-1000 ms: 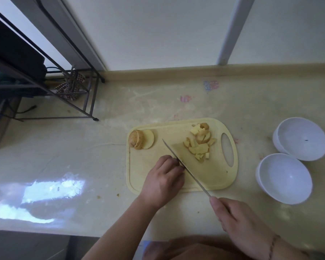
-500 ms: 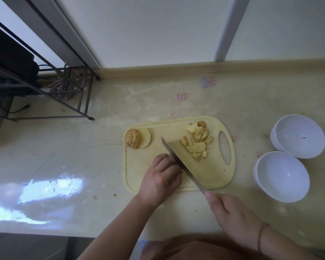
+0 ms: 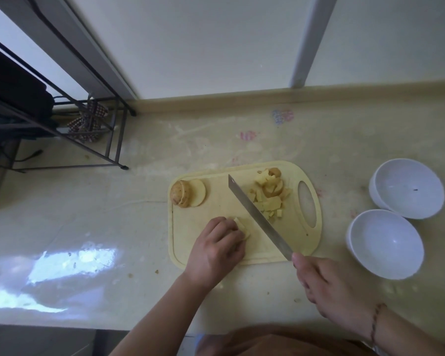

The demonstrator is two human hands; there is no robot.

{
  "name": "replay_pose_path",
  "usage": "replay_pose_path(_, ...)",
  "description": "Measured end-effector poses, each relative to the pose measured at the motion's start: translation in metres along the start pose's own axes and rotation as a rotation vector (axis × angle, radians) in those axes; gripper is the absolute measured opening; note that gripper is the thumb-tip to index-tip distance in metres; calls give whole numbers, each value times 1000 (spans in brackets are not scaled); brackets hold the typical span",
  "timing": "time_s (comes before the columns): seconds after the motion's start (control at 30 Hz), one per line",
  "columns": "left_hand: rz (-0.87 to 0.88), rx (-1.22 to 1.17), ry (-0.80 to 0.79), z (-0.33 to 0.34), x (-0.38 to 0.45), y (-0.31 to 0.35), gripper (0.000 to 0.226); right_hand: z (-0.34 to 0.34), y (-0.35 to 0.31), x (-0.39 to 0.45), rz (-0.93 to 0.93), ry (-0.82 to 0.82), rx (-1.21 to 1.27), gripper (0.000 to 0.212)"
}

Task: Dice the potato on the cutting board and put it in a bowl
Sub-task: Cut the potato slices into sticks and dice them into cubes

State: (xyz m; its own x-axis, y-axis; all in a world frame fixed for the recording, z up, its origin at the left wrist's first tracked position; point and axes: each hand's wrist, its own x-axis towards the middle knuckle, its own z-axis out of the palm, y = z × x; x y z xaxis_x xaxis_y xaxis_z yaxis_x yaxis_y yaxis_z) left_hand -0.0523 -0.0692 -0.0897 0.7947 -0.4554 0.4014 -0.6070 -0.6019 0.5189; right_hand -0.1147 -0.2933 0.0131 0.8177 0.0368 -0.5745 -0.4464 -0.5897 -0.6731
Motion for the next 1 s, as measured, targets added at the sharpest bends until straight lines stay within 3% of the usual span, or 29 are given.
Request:
replay_pose_path(0.1,-18,-9,7,5,8,2,6,2,4,-5,-7,6,41,72)
replay_pose_path(0.27,-37,17,5,9,11,1,5,3,5,-8,9,-20,-9,70)
replay_pose_path(0.47,-7,-1,6,7,11,1,5,9,18,-9,0,-12,-77,100)
replay_pose_path(0.63,-42,-33,6,11,7,0,5,14,23,-11,-28,22,-104,90)
replay_pose_path(0.77,-63,-67,8,11,9,-1,6,24,13,4,-49,31,-141,68)
replay_pose_path(1.0,-41,-47,21,9,10,0,4,8,14,21,-53,62,-81,78)
